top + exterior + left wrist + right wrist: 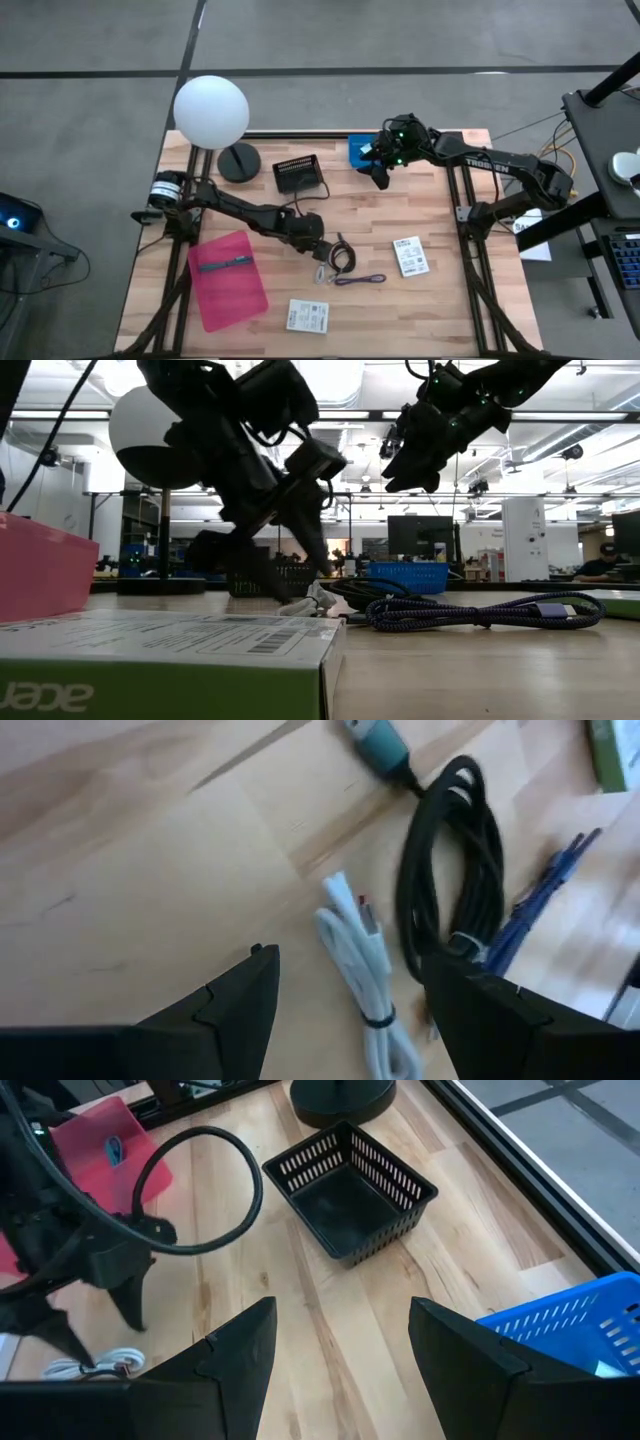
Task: Pick and place items into bin
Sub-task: Put the white charger cable into the light pink bin
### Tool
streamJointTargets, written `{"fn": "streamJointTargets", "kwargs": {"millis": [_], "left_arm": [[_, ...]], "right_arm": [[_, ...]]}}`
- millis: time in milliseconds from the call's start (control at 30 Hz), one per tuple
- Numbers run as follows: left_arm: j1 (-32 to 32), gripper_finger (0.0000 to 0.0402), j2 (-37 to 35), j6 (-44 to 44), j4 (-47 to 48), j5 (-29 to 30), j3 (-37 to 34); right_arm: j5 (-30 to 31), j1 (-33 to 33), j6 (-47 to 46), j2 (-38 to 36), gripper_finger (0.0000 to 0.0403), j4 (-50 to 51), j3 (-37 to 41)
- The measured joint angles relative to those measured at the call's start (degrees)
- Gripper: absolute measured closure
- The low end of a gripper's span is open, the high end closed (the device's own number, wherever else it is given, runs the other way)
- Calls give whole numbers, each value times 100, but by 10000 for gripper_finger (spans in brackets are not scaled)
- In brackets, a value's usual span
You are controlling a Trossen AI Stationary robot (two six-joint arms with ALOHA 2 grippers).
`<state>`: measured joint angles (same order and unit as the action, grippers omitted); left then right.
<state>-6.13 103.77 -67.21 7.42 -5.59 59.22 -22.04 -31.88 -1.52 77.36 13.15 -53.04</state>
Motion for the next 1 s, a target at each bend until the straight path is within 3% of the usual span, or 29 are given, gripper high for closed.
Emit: {"fn": "streamJointTargets", "kwargs": {"millis": [267, 833, 1000], "left_arm": [[-1, 174, 59, -2, -596, 3, -16], [0, 175, 162, -146, -507, 7, -57], [0, 197, 174, -146, -527, 7, -57]], "right_arm": [[13, 0, 2, 0, 188, 2, 0], [15, 0, 22, 0, 188, 2, 0], [13, 0, 22, 0, 188, 2, 0]]}}
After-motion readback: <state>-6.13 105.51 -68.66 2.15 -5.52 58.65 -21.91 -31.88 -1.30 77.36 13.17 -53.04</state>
